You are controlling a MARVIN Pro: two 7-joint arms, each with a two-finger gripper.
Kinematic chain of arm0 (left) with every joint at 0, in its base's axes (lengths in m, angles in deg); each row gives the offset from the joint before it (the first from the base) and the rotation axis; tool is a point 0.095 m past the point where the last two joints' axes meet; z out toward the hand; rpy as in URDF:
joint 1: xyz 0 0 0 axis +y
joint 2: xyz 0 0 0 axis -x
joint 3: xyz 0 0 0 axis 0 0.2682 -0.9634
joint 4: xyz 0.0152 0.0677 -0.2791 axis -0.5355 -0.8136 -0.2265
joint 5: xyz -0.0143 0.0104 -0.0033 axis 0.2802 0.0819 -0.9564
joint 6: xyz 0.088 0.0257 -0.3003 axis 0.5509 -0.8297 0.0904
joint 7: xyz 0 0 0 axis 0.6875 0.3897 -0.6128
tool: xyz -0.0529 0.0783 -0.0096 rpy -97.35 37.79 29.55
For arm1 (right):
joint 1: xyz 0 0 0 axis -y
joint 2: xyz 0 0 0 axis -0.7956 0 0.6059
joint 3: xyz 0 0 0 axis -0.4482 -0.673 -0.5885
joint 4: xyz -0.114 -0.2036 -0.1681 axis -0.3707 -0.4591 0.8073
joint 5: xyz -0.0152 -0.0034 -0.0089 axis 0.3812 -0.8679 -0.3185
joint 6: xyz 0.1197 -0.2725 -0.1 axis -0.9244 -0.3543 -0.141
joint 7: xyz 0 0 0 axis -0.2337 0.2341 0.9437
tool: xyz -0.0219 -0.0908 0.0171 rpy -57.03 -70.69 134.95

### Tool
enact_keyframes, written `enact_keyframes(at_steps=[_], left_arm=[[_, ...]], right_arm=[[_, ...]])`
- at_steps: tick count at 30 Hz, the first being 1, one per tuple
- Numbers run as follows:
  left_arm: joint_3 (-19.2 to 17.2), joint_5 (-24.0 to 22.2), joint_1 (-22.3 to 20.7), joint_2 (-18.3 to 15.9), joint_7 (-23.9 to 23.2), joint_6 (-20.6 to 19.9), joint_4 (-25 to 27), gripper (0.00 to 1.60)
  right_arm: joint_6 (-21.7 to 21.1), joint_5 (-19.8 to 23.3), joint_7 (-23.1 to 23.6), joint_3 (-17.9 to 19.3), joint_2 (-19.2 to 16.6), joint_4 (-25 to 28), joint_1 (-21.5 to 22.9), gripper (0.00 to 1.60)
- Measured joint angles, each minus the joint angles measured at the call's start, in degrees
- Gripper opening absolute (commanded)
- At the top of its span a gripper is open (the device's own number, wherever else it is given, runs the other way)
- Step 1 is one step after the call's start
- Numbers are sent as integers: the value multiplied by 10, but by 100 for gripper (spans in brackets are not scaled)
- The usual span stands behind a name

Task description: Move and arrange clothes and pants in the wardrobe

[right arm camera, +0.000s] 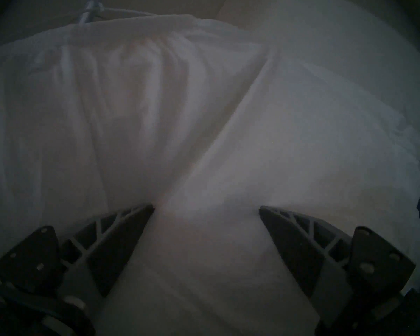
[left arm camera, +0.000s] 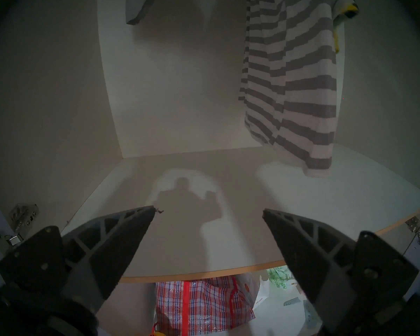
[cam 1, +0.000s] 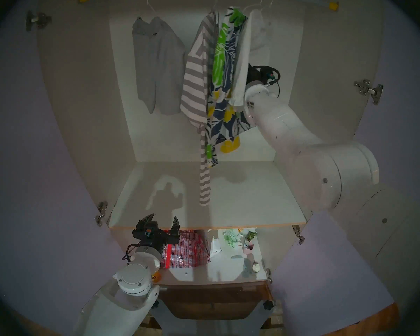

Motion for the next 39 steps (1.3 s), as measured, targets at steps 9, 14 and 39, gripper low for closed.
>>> enact_keyframes(at_steps=[9, 14, 39], left_arm=[[1, -1, -1, -1, 1, 0, 0, 160], [2, -2, -1, -1, 2, 0, -1, 160], [4, -4, -2, -5, 4, 2, 0, 160]], right_arm=[[-29, -13, 60, -87, 19, 172, -102, 160], [-45, -15, 56, -143, 31, 271, -157, 160], [-79, 16, -187, -299, -101, 700, -406, 160]])
